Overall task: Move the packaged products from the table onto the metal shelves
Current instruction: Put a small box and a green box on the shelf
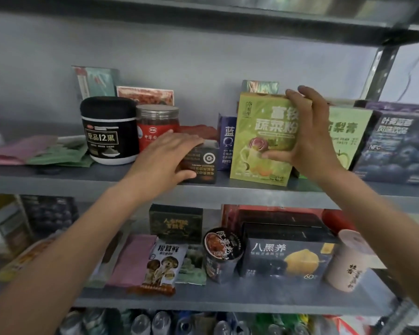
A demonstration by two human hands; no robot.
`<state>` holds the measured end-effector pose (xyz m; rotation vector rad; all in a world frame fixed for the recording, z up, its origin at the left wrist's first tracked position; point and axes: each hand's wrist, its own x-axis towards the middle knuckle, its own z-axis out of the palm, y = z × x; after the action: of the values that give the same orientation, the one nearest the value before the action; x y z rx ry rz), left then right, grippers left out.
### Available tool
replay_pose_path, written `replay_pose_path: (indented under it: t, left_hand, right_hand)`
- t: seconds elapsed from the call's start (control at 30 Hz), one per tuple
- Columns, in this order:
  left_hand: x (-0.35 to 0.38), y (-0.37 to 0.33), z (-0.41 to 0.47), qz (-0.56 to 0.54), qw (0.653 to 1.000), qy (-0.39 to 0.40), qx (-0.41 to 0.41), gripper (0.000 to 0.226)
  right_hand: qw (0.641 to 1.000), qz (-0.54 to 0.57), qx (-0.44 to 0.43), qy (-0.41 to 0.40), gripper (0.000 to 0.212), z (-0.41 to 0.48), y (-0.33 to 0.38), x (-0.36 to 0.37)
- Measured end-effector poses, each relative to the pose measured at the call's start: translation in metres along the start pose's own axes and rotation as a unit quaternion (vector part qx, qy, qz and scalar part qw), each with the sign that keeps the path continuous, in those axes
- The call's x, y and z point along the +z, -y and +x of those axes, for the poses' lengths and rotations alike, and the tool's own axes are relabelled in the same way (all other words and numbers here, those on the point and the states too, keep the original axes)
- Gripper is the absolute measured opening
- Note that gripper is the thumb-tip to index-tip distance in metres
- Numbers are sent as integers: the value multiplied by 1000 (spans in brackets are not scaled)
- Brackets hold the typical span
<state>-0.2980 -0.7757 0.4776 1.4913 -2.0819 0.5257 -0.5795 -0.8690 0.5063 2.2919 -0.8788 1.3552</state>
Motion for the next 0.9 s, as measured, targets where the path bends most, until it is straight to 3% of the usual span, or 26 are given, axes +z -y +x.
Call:
replay_pose_path:
  t: [0.4, 0.9]
  left_hand:
    - [-7, -14, 2, 7, 998, 34, -54, 72]
    - [-1, -15, 1, 38, 999, 9, -35, 69]
  right_hand:
    - [999, 28, -1, 28, 114, 10, -3, 13]
    - [996, 59, 39, 47, 116, 9, 2, 15]
